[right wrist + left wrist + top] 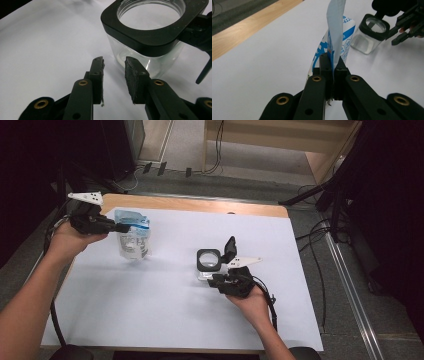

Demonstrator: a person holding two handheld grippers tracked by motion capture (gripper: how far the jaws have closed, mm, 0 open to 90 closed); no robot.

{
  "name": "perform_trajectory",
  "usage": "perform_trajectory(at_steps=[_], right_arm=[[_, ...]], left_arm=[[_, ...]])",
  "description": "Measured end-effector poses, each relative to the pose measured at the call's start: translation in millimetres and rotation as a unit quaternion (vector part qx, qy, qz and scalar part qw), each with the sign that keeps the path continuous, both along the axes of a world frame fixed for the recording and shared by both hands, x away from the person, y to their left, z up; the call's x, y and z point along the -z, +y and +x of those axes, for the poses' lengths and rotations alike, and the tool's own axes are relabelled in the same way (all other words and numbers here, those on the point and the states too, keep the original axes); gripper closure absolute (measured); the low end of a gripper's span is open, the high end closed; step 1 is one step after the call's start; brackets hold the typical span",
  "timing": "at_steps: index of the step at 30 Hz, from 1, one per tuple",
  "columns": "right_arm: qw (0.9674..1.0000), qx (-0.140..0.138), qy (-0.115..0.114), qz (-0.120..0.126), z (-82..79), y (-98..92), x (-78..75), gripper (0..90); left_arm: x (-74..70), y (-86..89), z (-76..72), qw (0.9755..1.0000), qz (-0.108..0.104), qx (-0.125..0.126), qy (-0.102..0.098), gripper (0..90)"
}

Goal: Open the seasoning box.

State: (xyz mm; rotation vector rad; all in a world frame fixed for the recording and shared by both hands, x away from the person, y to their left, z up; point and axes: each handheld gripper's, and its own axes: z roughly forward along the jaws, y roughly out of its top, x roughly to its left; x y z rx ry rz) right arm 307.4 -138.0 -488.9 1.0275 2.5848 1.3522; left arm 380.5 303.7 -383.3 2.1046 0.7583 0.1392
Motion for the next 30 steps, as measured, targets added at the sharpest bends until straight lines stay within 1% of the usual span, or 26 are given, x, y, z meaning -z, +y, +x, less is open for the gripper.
perform_trajectory(at_steps=[1,2,5,6,8,9,10,11,12,13,14,15,16,17,19,20,21,22,23,24,25,28,30], right_arm=[[1.0,0.0,0.0,0.0,-0.1,0.1,0.0,69.8],[1.0,0.0,0.0,0.0,-0.1,0.1,0.0,69.8],[1.0,0.0,-0.001,0.001,-0.3,0.1,-0.7,69.9],[1.0,0.001,-0.002,0.001,-0.4,0.0,-0.9,70.0],[1.0,0.001,-0.002,0.002,-0.5,-0.3,-1.3,70.1],[1.0,0.001,-0.002,0.002,-0.5,-0.3,-1.3,70.1],[1.0,0.001,-0.002,0.001,-0.6,-0.3,-1.4,70.1],[1.0,0.0,-0.004,0.002,-0.6,-0.5,-1.7,70.2],[1.0,0.0,-0.004,0.002,-0.6,-0.5,-1.7,70.2],[1.0,0.0,-0.005,0.002,-0.6,-0.5,-1.8,70.2],[1.0,0.0,-0.006,0.002,-0.7,-0.8,-2.2,70.3],[1.0,0.0,-0.006,0.002,-0.7,-0.8,-2.2,70.3],[1.0,0.002,-0.005,0.003,-1.0,-1.0,-2.5,70.4],[1.0,0.002,-0.005,0.003,-1.0,-1.0,-2.5,70.4],[1.0,0.002,-0.004,0.004,-0.9,-1.2,-2.5,70.5],[1.0,0.002,-0.005,0.004,-0.8,-1.2,-2.4,70.5],[1.0,0.001,-0.005,0.003,-0.7,-1.0,-2.4,70.5],[1.0,0.0,-0.006,0.003,-0.8,-0.8,-2.4,70.5],[1.0,0.0,-0.007,0.003,-0.9,-0.6,-2.4,70.6],[1.0,-0.001,-0.008,0.003,-0.9,-0.4,-2.5,70.5],[1.0,-0.001,-0.008,0.003,-0.9,-0.4,-2.5,70.5],[1.0,0.0,-0.008,0.003,-1.0,-0.1,-2.5,70.6],[1.0,0.0,-0.007,0.004,-1.2,0.2,-2.5,70.6]], left_arm=[[-2.0,-2.8,-0.7,1.0,0.002,-0.001,-0.001,90.0],[-4.7,-7.8,-2.5,1.0,0.0,-0.005,-0.005,90.0],[-8.6,-19.0,-5.2,0.9999,-0.01,-0.001,-0.003,90.0],[-9.9,-25.0,-6.6,0.9999,-0.009,0.002,-0.006,90.0],[-11.1,-35.1,-8.1,0.9999,-0.009,0.012,-0.004,90.0],[-11.2,-39.2,-9.1,0.9999,-0.009,0.013,-0.007,90.0],[-10.8,-45.1,-9.8,0.9997,-0.01,0.02,-0.005,90.0],[-8.7,-54.1,-10.5,0.9995,-0.016,0.026,0.0,90.0],[-8.7,-54.1,-10.5,0.9995,-0.016,0.026,0.0,90.0],[-7.5,-58.8,-11.2,0.9994,-0.014,0.031,0.0,90.0],[-5.0,-67.9,-13.2,0.9992,-0.013,0.038,0.001,90.0],[-5.0,-67.9,-13.2,0.9992,-0.013,0.038,0.001,90.0],[-2.4,-76.1,-15.1,0.9988,-0.015,0.046,0.002,90.0],[-2.4,-76.1,-15.1,0.9988,-0.015,0.046,0.002,90.0],[-0.3,-82.6,-16.1,0.9987,-0.016,0.048,0.005,90.0],[1.5,-86.5,-16.6,0.9984,-0.018,0.053,0.006,90.0],[2.7,-89.2,-17.0,0.9984,-0.02,0.052,0.006,90.0],[4.2,-91.9,-17.8,0.9982,-0.027,0.053,0.01,90.0],[5.7,-94.1,-18.5,0.9981,-0.027,0.054,0.007,90.0],[9.2,-98.7,-19.9,0.9977,-0.035,0.056,0.011,90.0],[9.2,-98.7,-19.9,0.9977,-0.035,0.056,0.011,90.0],[16.4,-105.3,-22.5,0.9974,-0.046,0.054,0.013,90.0],[18.1,-107.2,-23.0,0.9973,-0.047,0.054,0.014,90.0]])
